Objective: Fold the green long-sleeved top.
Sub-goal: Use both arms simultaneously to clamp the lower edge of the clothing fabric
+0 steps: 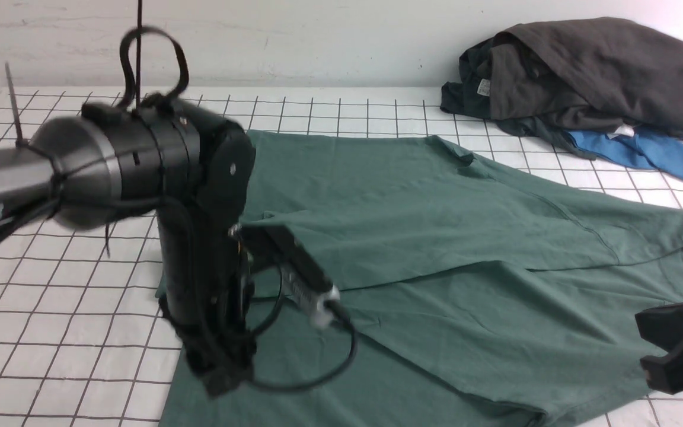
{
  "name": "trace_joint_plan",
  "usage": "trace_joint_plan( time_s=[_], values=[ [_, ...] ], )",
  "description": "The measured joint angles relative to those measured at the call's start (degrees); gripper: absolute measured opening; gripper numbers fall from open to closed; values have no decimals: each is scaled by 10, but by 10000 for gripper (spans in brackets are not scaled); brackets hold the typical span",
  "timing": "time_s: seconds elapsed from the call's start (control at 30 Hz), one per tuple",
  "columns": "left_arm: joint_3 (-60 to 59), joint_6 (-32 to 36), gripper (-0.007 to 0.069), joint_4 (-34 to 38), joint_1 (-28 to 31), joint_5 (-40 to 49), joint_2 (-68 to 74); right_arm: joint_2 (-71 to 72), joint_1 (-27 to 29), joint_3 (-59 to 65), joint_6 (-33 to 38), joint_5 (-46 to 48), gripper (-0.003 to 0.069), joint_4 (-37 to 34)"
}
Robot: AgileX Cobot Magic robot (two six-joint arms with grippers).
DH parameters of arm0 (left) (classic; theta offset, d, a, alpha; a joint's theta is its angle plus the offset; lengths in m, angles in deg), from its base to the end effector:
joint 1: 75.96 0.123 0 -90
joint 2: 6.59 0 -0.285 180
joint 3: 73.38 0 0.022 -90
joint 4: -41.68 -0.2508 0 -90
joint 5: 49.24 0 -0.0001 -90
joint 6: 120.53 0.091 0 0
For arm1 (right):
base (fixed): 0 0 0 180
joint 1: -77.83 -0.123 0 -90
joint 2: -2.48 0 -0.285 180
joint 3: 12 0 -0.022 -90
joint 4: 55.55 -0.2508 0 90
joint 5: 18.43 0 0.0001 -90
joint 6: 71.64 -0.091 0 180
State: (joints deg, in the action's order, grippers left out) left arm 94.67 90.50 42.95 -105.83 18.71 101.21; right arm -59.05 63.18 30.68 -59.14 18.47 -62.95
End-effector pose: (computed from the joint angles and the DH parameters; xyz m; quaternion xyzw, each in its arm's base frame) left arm 0.2623 -0.1528 0.1989 -0.5014 -0.8625 0.0106 0.0670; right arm 0.1625 0.0498 0.2628 -0.1861 0.9231 0.0599 0.3311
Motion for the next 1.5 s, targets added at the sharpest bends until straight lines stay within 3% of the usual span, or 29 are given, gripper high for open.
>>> trace_joint_plan(
  time_s=[0.13,0.3,0.4,0.5,0.53,0.6,0.83,0.97,1.0,1.17,1.27,1.43,1.5],
  values=[
    [-110,76,384,-13,-8,-81,-36,0,0,0,0,0,-14,-3],
    [-182,107,370,-41,-8,-200,-39,0,0,0,0,1,-14,-4],
    [-192,115,311,-47,-8,-225,-45,0,0,0,0,2,-14,-4],
    [-197,115,178,-49,-8,-243,-51,0,0,0,1,6,-14,-4],
    [-196,108,102,-51,-8,-253,-56,0,0,0,7,12,-14,-4],
    [-196,96,41,-52,-8,-254,-71,0,0,0,23,27,-14,-5],
    [-196,19,2,-75,0,-242,-160,-28,0,-41,179,154,-2,-2],
    [-196,-16,2,-79,20,-244,-185,-84,0,-47,231,170,73,54],
    [-196,-28,2,-79,36,-244,-197,-123,0,-47,243,167,133,96],
    [-196,-38,2,-73,62,-244,-218,-230,0,-47,219,127,320,247],
    [-196,-38,2,-62,63,-243,-223,-306,0,-49,191,95,379,318],
    [-196,-38,2,-59,63,-243,-223,-369,0,-51,170,55,366,359],
    [-196,-38,2,-59,63,-241,-223,-381,0,-52,140,34,281,375]
  ],
)
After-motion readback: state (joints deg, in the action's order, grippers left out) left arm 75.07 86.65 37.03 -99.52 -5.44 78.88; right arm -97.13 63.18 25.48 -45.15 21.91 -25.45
